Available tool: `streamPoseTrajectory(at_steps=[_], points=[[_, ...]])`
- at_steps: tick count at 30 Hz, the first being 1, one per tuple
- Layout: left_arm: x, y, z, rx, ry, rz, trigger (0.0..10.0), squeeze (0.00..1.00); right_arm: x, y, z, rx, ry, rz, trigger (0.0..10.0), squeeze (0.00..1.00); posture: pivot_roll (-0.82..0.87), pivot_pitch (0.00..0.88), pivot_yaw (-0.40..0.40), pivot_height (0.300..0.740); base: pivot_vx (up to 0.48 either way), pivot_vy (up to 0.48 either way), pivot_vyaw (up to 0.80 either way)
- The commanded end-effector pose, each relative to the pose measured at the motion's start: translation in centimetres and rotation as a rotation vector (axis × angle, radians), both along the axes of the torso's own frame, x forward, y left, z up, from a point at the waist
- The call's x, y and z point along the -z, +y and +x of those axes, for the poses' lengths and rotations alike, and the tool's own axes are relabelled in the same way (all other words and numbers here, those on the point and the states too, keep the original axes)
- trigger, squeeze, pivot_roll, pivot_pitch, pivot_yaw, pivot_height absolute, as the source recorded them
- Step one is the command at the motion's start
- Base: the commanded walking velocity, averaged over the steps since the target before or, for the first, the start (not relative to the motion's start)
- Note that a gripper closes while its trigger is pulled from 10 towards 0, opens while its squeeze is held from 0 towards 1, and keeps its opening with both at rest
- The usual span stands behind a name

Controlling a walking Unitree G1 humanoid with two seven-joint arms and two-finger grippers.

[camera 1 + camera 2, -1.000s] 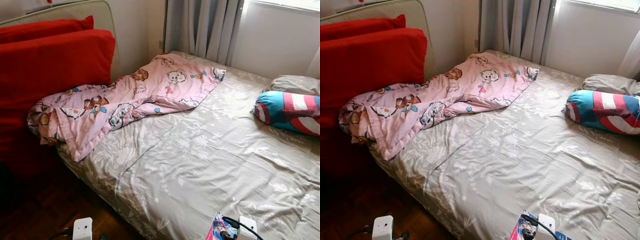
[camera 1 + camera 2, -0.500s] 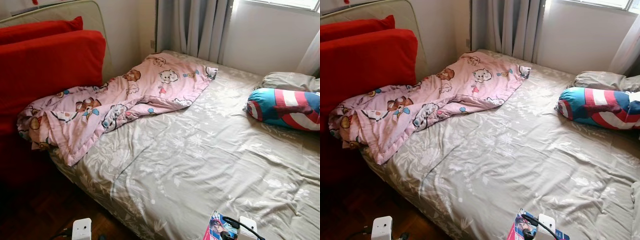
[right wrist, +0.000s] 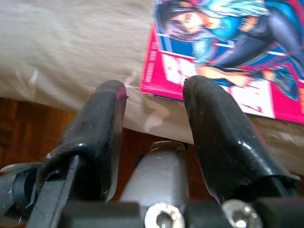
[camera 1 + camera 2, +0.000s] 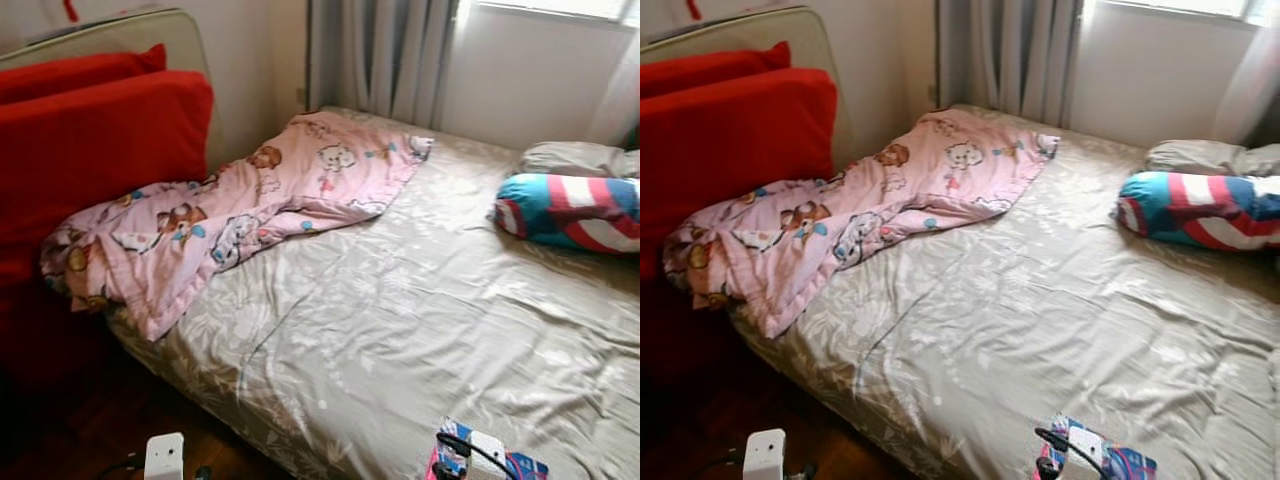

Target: Clean up the room

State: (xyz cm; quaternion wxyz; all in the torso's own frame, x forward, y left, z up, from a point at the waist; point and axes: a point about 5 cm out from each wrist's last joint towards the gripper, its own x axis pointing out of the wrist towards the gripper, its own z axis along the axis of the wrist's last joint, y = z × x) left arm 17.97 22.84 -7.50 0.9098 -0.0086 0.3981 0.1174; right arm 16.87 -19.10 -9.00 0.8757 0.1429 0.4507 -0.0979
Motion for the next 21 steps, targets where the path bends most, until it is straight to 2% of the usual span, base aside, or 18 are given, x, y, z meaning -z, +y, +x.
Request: streamPoseTrajectory(at_steps=[1, 3, 7, 14, 21], points=[[0.12, -0.09, -0.1, 0.021, 0.021, 0.007, 10.0, 0.0, -0.13, -0.12, 0.22, 0.002, -0.011, -0.017, 10.0, 0.0, -0.03, 0.0, 0.026, 0.74, 0.0, 0.48, 0.0], [0.06, -0.1, 0.04, 0.021, 0.019, 0.007, 10.0, 0.0, -0.16, -0.13, 0.28, 0.01, -0.015, -0.017, 10.0, 0.0, -0.03, 0.0, 0.027, 0.74, 0.0, 0.48, -0.28], [0.01, -0.06, 0.15, 0.025, 0.019, 0.007, 10.0, 0.0, -0.17, -0.11, 0.32, 0.013, -0.014, -0.019, 10.0, 0.0, -0.04, 0.0, 0.03, 0.74, 0.0, 0.48, -0.8], [-0.07, 0.12, 0.29, 0.022, 0.024, 0.009, 10.0, 0.0, -0.26, -0.16, 0.48, 0.017, -0.021, -0.033, 10.0, 0.0, -0.03, 0.0, 0.032, 0.74, 0.0, 0.48, 0.0], [0.09, 0.59, -0.18, 0.015, 0.05, 0.008, 10.0, 0.0, -0.3, -0.14, 0.58, 0.02, -0.023, -0.038, 10.0, 0.0, -0.03, 0.0, 0.033, 0.74, 0.0, 0.48, 0.0]])
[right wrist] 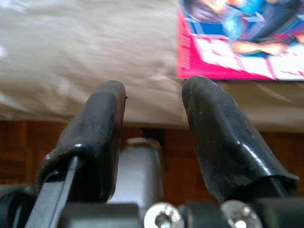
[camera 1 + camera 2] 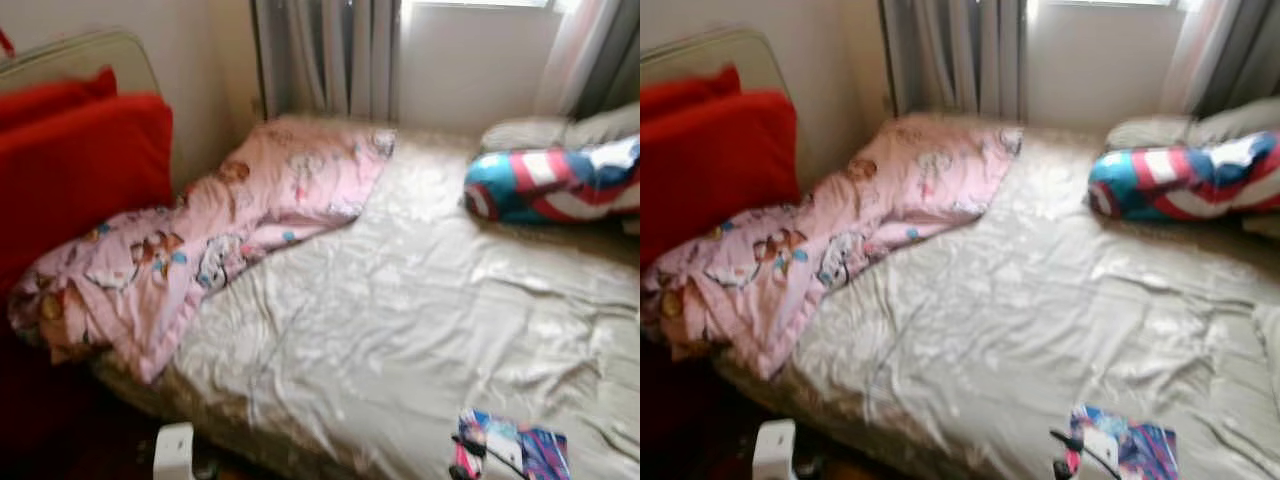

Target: Clean up the room

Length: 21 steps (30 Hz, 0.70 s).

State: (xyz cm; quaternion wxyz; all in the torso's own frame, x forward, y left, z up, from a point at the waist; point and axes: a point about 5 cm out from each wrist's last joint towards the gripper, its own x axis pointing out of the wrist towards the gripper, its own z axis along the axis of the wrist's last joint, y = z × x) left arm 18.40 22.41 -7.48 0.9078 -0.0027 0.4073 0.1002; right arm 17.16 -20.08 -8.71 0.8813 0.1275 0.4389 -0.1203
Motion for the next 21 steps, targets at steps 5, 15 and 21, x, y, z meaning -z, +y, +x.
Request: streamPoseTrajectory(at_steps=[5, 15, 21], points=[[0.06, 1.22, -0.58, -0.024, 0.031, 0.014, 10.0, 0.0, -0.04, 0.83, 0.34, -0.007, -0.011, 0.011, 10.0, 0.0, -0.03, 0.0, 0.031, 0.74, 0.0, 0.48, 0.0], [0.02, 0.94, -0.4, -0.023, 0.021, 0.012, 10.0, 0.0, -0.08, 0.81, 0.42, -0.012, -0.012, 0.006, 10.0, 0.0, -0.02, 0.0, 0.028, 0.74, 0.0, 0.48, 0.0], [0.01, 0.88, -0.34, -0.024, 0.021, 0.011, 10.0, 0.0, -0.1, 0.8, 0.47, -0.018, -0.012, 0.006, 10.0, 0.0, -0.02, 0.0, 0.026, 0.74, 0.0, 0.48, 0.0]])
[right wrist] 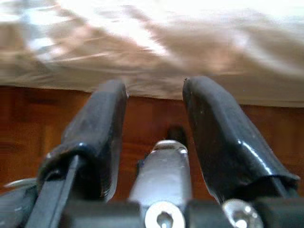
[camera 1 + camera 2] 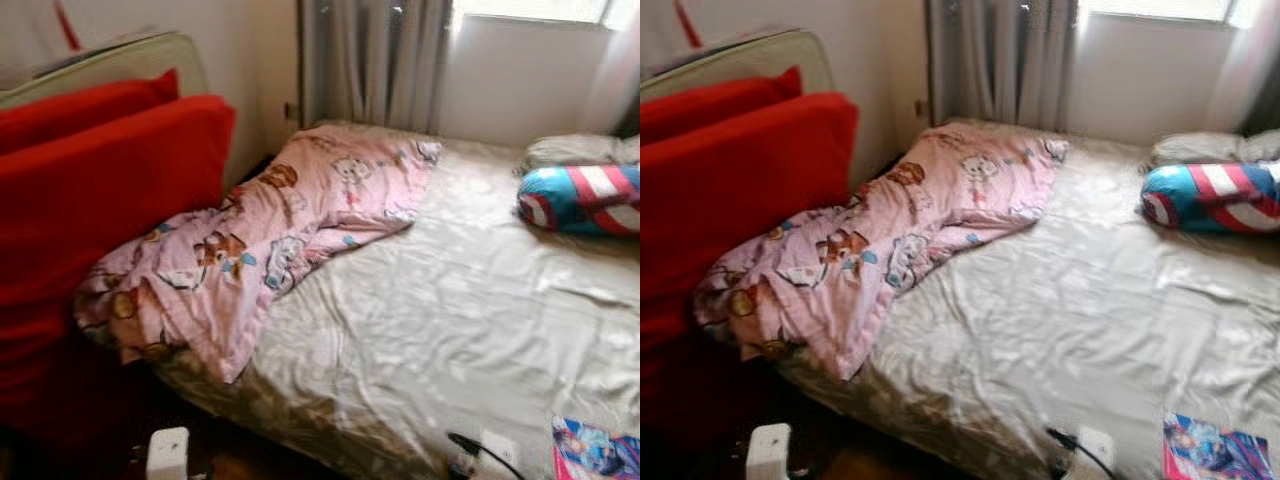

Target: Clean up the room

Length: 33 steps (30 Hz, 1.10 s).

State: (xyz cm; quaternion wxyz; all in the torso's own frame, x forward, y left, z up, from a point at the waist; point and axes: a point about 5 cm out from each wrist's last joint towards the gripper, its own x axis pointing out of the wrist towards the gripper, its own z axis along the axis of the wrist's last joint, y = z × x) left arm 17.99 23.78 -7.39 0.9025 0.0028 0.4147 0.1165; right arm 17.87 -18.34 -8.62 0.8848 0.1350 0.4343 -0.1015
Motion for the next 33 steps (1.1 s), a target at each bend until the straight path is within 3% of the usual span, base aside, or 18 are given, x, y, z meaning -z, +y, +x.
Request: streamPoseTrajectory(at_steps=[1, 27, 33], points=[[0.11, -0.53, 0.08, 0.002, 0.002, -0.012, 10.0, 0.0, -0.01, -0.96, -0.23, 0.007, 0.006, -0.022, 10.0, 0.0, -0.02, 0.0, 0.024, 0.74, 0.0, 0.48, 0.0], [0.15, -0.71, 0.08, -0.01, -0.003, -0.019, 10.0, 0.0, -0.02, -1.03, -0.23, -0.006, 0.01, -0.024, 10.0, 0.0, -0.02, 0.0, 0.018, 0.74, 0.0, 0.478, 0.0], [0.11, -0.77, 0.13, -0.013, -0.015, -0.03, 10.0, 0.0, 0.01, -1.0, -0.27, -0.005, 0.012, -0.021, 10.0, 0.0, -0.02, 0.0, 0.019, 0.74, 0.0, 0.0, 0.0]])
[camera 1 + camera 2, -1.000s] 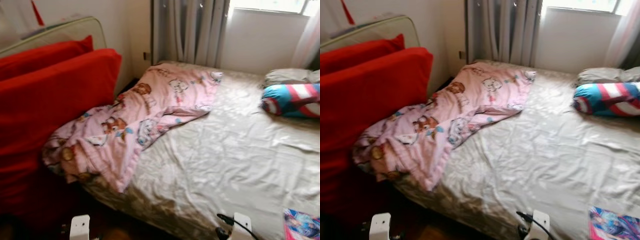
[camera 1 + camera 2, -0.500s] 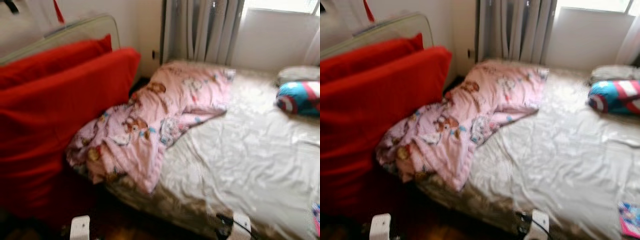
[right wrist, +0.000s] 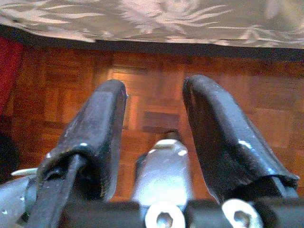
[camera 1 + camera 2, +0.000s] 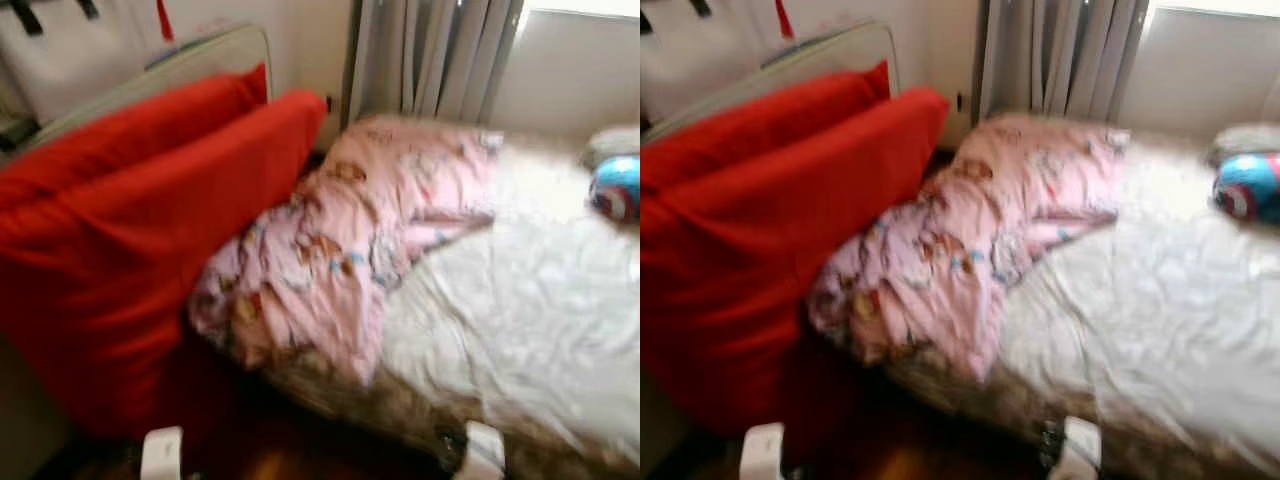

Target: Clean up the room

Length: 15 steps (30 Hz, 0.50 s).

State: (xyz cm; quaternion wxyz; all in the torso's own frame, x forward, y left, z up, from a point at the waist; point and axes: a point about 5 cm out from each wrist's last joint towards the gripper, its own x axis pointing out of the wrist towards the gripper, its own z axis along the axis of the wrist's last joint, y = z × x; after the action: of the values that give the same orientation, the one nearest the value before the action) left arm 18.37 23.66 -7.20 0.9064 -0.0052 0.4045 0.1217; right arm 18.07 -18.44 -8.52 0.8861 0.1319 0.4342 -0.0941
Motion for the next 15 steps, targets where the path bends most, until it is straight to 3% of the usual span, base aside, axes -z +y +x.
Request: streamPoseTrajectory(at_steps=[1, 10, 15], points=[[0.29, -0.69, -0.24, 0.0, 0.004, -0.031, 10.0, 0.0, 0.11, -0.9, -0.48, 0.011, 0.014, -0.02, 10.0, 0.0, -0.02, 0.0, 0.019, 0.74, 0.0, 0.0, 0.0], [0.54, -0.58, -0.85, 0.001, 0.013, -0.04, 10.0, 0.0, 0.06, -0.96, -0.39, 0.003, 0.012, -0.023, 10.0, 0.0, -0.02, 0.0, 0.016, 0.74, 0.0, 0.0, 0.0], [0.61, -0.64, -0.99, 0.003, 0.014, -0.045, 10.0, 0.0, 0.04, -0.95, -0.35, -0.009, 0.01, -0.022, 10.0, 0.0, -0.03, 0.0, 0.014, 0.74, 0.0, 0.0, 0.74]])
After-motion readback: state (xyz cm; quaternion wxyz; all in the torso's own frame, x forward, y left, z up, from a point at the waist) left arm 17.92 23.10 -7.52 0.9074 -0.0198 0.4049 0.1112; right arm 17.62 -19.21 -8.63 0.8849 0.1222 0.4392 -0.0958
